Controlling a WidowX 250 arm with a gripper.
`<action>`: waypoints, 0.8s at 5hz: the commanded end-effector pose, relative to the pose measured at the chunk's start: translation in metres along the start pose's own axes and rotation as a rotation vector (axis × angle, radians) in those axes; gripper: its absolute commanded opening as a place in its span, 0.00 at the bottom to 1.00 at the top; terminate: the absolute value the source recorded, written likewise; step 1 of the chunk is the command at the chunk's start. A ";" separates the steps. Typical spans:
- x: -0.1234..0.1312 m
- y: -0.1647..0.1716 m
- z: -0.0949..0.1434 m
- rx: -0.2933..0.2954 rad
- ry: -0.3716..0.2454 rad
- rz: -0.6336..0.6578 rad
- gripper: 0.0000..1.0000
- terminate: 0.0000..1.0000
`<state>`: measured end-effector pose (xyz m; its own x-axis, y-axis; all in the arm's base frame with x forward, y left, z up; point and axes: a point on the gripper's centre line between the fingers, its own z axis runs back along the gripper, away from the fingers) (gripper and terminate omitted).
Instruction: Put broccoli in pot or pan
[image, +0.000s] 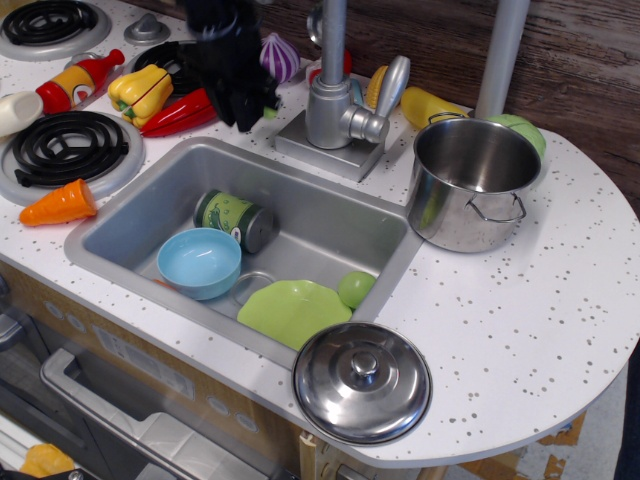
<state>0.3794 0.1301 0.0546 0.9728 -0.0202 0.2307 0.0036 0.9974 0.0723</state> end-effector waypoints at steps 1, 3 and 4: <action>-0.017 -0.041 0.083 0.094 0.008 0.129 0.00 0.00; -0.022 -0.139 0.104 0.071 0.120 0.162 0.00 0.00; -0.009 -0.190 0.096 0.088 0.156 0.034 0.00 0.00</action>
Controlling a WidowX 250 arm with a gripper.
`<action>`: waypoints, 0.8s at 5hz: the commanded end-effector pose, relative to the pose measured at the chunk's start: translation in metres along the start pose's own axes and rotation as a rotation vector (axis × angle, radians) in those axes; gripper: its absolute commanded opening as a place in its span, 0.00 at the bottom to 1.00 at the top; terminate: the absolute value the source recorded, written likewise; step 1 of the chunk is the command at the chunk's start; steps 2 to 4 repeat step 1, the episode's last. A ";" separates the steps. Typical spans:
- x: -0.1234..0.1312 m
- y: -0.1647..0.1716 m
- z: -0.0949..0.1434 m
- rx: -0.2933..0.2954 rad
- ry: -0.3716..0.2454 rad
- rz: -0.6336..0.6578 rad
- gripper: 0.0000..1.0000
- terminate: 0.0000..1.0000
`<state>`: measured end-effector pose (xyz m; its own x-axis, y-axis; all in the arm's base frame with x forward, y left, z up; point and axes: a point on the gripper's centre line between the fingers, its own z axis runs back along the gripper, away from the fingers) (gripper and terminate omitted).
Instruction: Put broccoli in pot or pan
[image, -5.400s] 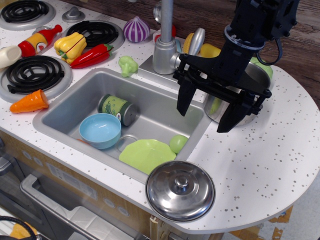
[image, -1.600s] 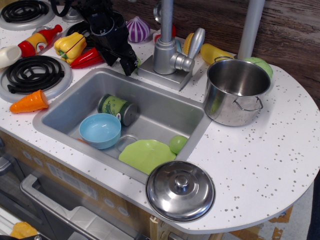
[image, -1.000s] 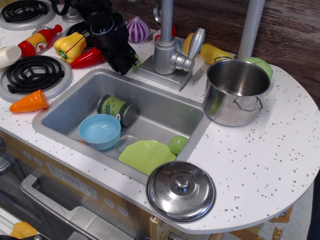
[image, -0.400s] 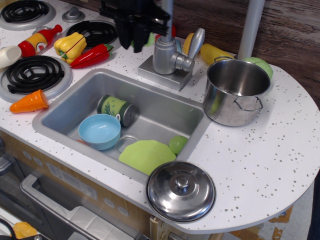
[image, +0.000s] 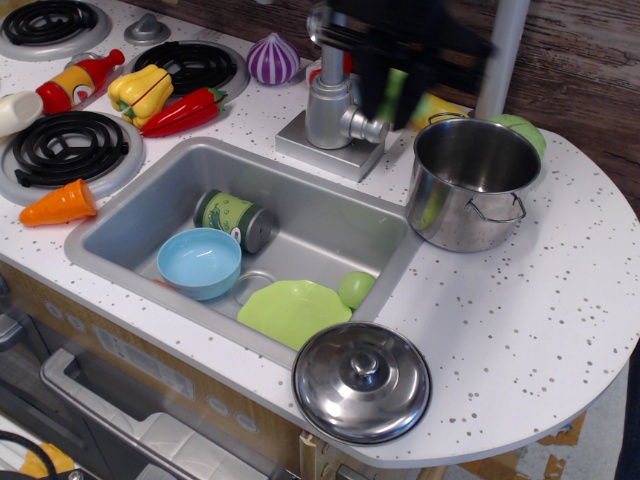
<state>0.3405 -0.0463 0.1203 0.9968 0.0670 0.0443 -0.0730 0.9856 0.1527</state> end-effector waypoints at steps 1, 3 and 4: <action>0.016 -0.039 0.011 -0.007 -0.027 -0.112 0.00 1.00; 0.016 -0.039 0.011 -0.007 -0.027 -0.112 0.00 1.00; 0.016 -0.039 0.011 -0.007 -0.027 -0.112 0.00 1.00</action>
